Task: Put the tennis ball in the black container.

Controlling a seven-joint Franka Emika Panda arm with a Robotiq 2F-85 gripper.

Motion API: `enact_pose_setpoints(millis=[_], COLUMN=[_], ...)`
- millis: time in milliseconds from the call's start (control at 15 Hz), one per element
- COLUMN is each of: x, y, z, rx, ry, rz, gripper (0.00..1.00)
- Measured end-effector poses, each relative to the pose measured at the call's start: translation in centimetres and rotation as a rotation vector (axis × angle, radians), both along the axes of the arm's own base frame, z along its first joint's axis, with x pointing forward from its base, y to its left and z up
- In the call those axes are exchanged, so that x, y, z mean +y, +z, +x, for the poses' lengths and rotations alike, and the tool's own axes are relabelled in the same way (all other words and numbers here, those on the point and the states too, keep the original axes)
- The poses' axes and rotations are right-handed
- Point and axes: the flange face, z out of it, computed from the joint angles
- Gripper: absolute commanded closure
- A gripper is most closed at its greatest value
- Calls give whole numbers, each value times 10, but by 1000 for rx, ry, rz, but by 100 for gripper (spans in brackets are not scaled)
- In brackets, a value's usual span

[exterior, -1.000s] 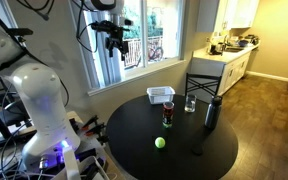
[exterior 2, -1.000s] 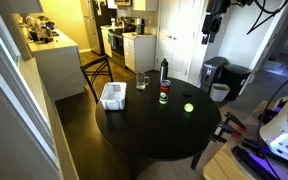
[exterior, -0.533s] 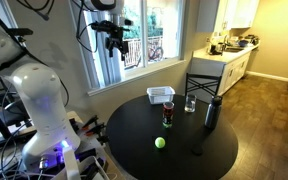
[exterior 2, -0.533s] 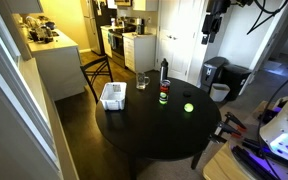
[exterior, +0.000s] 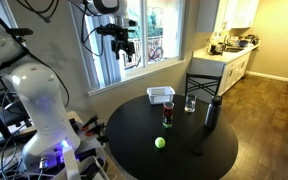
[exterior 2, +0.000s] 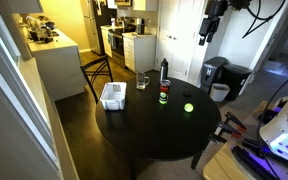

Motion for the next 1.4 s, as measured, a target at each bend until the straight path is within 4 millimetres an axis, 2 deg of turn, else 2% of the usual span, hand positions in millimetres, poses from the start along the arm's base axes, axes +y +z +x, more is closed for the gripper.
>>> enact_pose_setpoints(millis=[467, 733, 1133, 1400], x=[-59, -83, -100, -102], y=[-54, -84, -122, -164], z=[40, 63, 106, 135], rx=[-105, -154, -215, -209], ry=[-119, -173, -231, -243], rz=[-11, -11, 10, 36], gripper=[0, 0, 0, 0])
